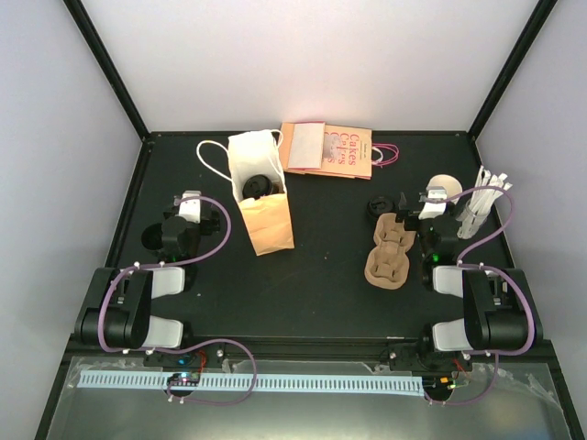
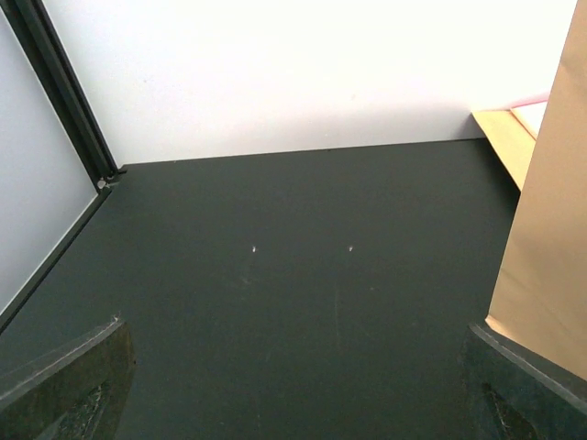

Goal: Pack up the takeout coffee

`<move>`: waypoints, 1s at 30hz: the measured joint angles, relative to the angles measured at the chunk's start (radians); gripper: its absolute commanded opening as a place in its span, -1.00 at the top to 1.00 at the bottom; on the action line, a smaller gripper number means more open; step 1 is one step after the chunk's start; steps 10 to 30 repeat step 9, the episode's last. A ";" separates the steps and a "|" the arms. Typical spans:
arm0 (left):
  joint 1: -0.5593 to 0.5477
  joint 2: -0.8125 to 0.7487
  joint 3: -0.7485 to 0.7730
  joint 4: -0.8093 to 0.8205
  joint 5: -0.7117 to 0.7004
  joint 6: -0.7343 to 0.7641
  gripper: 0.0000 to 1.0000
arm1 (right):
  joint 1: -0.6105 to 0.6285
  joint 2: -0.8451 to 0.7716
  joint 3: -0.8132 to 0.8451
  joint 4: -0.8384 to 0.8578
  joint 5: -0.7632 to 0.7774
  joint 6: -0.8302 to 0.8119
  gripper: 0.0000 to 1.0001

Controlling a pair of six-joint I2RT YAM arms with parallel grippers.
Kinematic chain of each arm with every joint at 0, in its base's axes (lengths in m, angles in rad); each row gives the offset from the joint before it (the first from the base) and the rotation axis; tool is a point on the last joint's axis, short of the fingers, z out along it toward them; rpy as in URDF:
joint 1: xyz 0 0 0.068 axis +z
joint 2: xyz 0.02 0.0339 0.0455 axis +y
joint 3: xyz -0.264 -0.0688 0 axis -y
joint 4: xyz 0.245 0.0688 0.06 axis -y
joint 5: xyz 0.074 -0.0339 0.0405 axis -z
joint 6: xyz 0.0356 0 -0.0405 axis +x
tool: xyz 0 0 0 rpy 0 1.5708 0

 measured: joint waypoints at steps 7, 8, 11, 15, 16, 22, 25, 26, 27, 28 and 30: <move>0.000 0.000 0.000 -0.005 0.003 0.000 -0.97 | 0.000 0.000 0.000 0.000 0.000 0.000 -1.00; 0.000 0.000 0.000 -0.005 0.003 0.000 -0.97 | 0.000 0.000 0.000 0.000 0.000 0.000 -1.00; 0.000 0.000 0.000 -0.005 0.003 0.000 -0.97 | 0.000 0.000 0.000 0.000 0.000 0.000 -1.00; 0.000 0.000 0.000 -0.005 0.003 0.000 -0.97 | 0.000 0.000 0.000 0.000 0.000 0.000 -1.00; 0.000 0.000 0.000 -0.005 0.003 0.000 -0.97 | 0.000 0.000 0.000 0.000 0.000 0.000 -1.00; 0.000 0.000 0.000 -0.005 0.003 0.000 -0.97 | 0.000 0.000 0.000 0.000 0.000 0.000 -1.00; 0.000 0.000 0.000 -0.005 0.003 0.000 -0.97 | 0.000 0.000 0.000 0.000 0.000 0.000 -1.00; 0.000 0.000 0.000 -0.005 0.003 0.000 -0.97 | 0.000 0.000 0.000 0.000 0.000 0.000 -1.00; 0.000 0.000 0.000 -0.005 0.003 0.000 -0.97 | 0.000 0.000 0.000 0.000 0.000 0.000 -1.00; 0.000 0.000 0.000 -0.005 0.003 0.000 -0.97 | 0.000 0.000 0.000 0.000 0.000 0.000 -1.00; 0.000 0.000 0.000 -0.005 0.003 0.000 -0.97 | 0.000 0.000 0.000 0.000 0.000 0.000 -1.00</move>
